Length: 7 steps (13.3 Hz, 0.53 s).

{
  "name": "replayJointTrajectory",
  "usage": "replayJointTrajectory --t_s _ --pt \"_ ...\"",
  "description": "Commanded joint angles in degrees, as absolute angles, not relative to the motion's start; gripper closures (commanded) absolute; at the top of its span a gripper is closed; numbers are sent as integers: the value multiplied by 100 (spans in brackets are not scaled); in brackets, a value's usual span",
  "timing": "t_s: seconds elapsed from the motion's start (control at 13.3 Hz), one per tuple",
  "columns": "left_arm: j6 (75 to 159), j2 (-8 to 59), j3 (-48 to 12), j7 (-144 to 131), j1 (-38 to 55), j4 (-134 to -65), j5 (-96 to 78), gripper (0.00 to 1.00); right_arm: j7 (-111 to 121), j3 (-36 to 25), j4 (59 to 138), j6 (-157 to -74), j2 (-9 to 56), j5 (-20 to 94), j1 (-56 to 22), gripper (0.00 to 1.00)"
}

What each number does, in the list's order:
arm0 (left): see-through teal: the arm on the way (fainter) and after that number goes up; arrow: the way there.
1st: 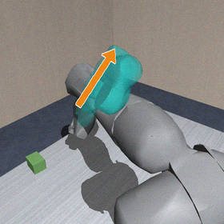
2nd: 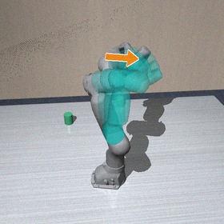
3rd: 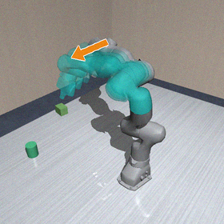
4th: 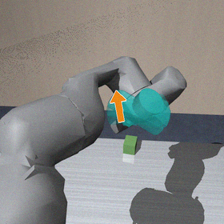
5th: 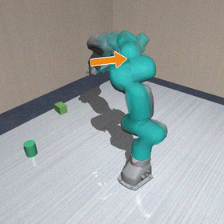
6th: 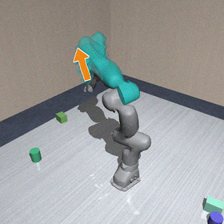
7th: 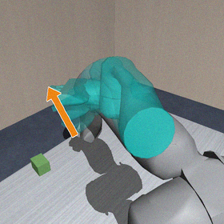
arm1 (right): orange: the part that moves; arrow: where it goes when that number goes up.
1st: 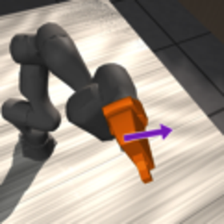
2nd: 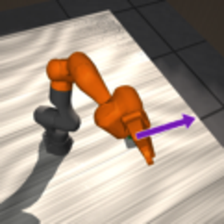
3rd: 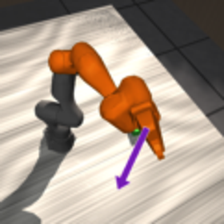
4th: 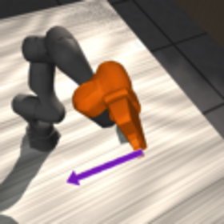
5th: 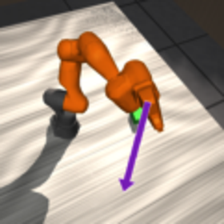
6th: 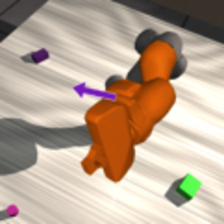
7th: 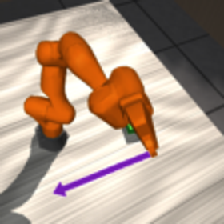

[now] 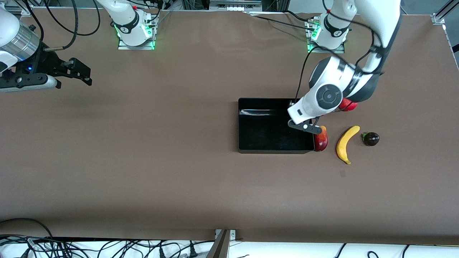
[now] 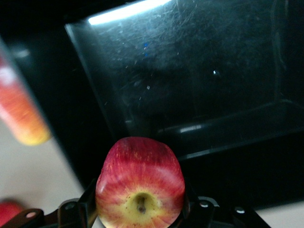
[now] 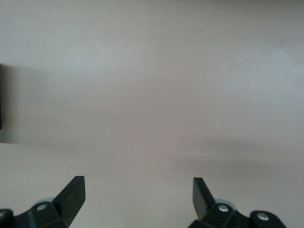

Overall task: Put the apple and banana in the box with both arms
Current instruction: 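Carry the apple over the box and open the left gripper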

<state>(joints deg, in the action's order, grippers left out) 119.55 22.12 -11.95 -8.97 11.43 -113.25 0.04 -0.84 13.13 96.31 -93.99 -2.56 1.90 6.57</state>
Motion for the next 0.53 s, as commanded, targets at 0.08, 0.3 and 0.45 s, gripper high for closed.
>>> replayJointTrajectory --t_s 0.08,0.3,0.45 --pt "12734 2548 -1187 -1028 1318 -11575 9 77 -44 1337 9387 -9316 -202 106 800 0" --pt "12806 2681 -1187 -1229 1441 -11566 9 42 -96 1327 9369 -9343 -44 123 791 0" --pt "12719 2637 -1187 -1266 1441 -11488 17 0 -97 1318 9369 -9430 -18 71 791 0"
